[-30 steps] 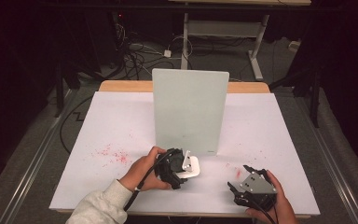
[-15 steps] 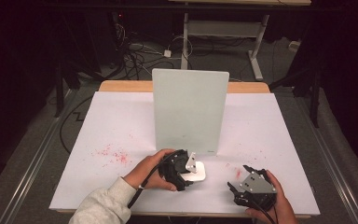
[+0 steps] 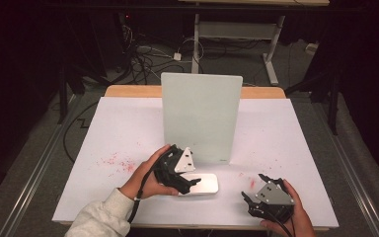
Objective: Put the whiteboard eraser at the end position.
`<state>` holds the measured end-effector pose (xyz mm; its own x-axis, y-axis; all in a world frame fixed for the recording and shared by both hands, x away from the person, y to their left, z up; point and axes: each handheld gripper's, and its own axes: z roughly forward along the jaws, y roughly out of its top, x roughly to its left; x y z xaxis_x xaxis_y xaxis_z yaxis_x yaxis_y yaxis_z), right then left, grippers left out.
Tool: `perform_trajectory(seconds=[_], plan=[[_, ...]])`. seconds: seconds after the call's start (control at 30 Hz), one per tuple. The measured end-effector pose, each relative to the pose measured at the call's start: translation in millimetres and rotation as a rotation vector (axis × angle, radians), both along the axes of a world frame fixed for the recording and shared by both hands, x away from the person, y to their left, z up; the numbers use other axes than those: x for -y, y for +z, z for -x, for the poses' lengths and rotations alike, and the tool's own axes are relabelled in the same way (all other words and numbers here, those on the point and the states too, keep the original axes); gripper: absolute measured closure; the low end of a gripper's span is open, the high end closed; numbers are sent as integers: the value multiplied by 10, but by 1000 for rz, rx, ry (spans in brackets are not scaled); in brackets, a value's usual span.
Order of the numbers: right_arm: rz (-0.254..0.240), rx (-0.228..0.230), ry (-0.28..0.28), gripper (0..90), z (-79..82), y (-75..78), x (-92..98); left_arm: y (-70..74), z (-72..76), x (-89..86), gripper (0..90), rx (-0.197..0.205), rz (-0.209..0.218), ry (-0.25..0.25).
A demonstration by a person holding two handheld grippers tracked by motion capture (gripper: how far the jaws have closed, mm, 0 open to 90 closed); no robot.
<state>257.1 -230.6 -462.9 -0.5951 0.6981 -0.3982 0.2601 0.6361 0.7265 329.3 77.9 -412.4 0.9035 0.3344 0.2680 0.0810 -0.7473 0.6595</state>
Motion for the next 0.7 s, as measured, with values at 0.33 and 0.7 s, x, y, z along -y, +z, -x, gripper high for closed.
perform_trajectory(seconds=[0.33,0.7], plan=[[-40,32,-5,246,5,50,38,-28,170,-557,166,182,106,161],[-73,63,-29,246,0,90,99,-247,286,-1065,166,222,109,301]])
